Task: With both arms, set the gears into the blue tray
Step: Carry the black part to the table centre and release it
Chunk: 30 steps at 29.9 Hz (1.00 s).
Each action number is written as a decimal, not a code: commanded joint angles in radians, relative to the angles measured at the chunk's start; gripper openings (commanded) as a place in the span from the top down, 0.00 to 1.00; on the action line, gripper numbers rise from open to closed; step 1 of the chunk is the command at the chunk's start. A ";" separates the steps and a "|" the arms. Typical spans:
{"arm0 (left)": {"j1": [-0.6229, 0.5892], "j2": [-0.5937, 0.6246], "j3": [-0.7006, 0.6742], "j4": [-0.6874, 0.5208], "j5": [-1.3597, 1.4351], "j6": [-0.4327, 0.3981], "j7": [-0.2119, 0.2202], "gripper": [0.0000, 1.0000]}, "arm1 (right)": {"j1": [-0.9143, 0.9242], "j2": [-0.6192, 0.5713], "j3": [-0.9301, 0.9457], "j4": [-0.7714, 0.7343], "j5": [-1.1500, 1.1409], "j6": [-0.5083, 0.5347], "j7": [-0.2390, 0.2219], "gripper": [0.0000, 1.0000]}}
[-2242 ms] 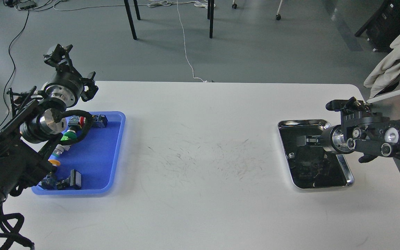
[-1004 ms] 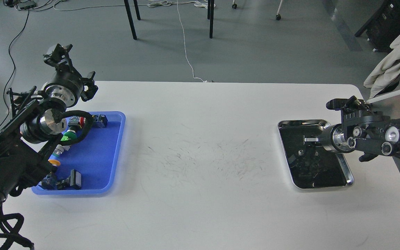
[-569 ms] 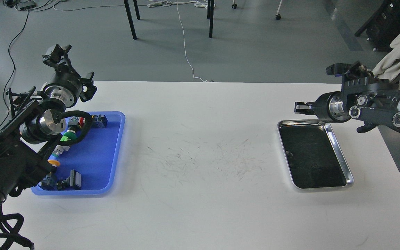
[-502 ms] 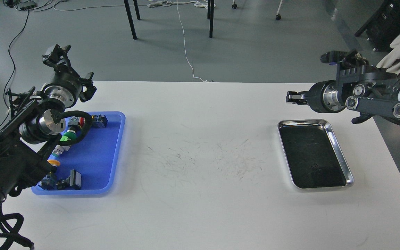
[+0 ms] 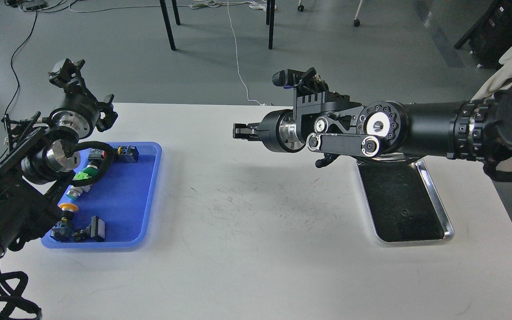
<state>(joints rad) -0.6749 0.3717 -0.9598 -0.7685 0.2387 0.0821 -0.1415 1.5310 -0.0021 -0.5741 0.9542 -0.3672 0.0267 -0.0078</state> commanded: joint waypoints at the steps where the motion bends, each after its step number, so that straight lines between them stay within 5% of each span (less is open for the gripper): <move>1: -0.003 -0.004 -0.003 0.015 -0.002 0.001 -0.001 0.02 | -0.058 0.002 0.040 0.003 0.008 -0.021 0.003 0.98; 25: -0.011 -0.007 -0.003 0.020 -0.001 -0.001 -0.003 0.02 | -0.249 0.002 0.089 0.113 0.198 -0.007 0.026 0.96; 30: -0.011 -0.008 -0.002 0.020 -0.001 -0.001 -0.003 0.02 | -0.268 0.002 0.089 0.109 0.198 -0.010 0.029 0.80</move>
<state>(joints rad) -0.6856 0.3643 -0.9622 -0.7486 0.2378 0.0812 -0.1442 1.2703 -0.0001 -0.4844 1.0642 -0.1681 0.0184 0.0202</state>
